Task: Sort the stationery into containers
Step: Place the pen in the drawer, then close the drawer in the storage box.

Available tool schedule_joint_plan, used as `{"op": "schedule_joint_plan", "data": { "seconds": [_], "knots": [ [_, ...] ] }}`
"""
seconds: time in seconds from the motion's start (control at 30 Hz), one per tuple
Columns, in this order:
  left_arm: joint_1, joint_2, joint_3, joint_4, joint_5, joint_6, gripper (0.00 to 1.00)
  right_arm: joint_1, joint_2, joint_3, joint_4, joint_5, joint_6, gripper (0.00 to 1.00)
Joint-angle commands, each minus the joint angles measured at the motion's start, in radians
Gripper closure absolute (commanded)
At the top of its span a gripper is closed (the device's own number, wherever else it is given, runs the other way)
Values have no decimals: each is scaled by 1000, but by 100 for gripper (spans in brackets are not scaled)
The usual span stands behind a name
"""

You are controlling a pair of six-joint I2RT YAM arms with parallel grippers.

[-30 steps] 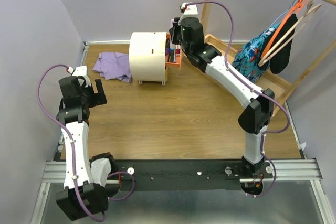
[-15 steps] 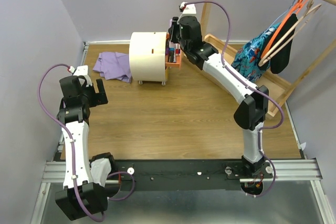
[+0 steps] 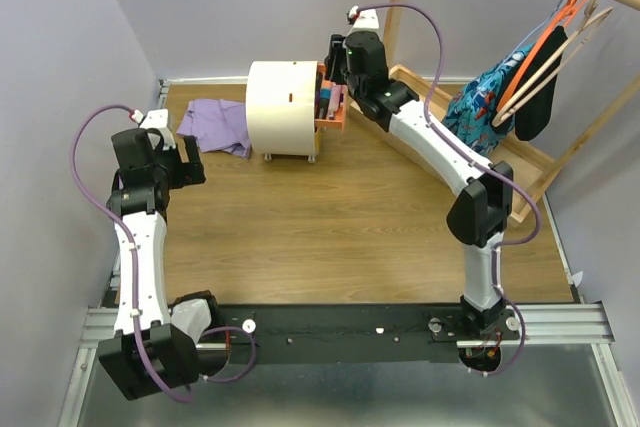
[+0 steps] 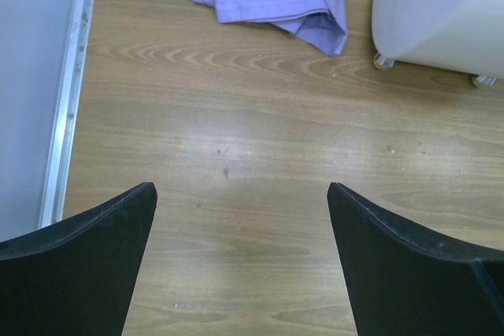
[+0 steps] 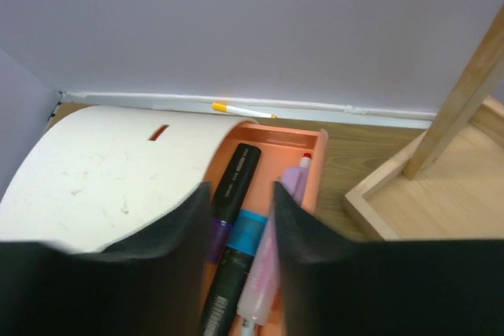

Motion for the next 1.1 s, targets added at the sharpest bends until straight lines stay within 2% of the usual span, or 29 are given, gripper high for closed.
{"op": "schedule_joint_plan", "data": {
  "seconds": [0.0, 0.03, 0.13, 0.23, 0.33, 0.37, 0.43, 0.47, 0.5, 0.8, 1.07],
  "knots": [
    [-33, 81, 68, 84, 88, 23, 1, -49, -84, -67, -12, 87, -28, 81],
    [-42, 97, 78, 92, 97, 23, 1, -60, -84, -73, -19, 100, -21, 99],
    [-49, 154, 117, 135, 137, 11, 3, -98, -77, -102, -32, 108, -18, 99],
    [-56, 223, 158, 179, 191, 8, 12, -123, -60, -115, -35, 81, -22, 99],
    [-56, 295, 203, 216, 264, 0, 30, -129, -28, -109, -32, 62, -22, 99],
    [-54, 312, 212, 236, 295, -4, 44, -132, -6, -101, -32, 44, -24, 99],
    [-56, 364, 232, 253, 359, -19, 62, -133, 14, -80, -30, 33, -22, 100],
    [-57, 381, 238, 270, 372, -29, 90, -133, 26, -72, -32, 15, -22, 99],
    [-63, 410, 247, 274, 377, -45, 100, -133, 44, -66, -33, 4, -22, 99],
    [-132, 548, 319, 307, 392, -27, 100, -132, 112, -18, -51, -105, 16, 99],
    [-207, 602, 370, 291, 380, 2, 100, -77, 161, 40, -62, -185, 61, 100]
  ]
}}
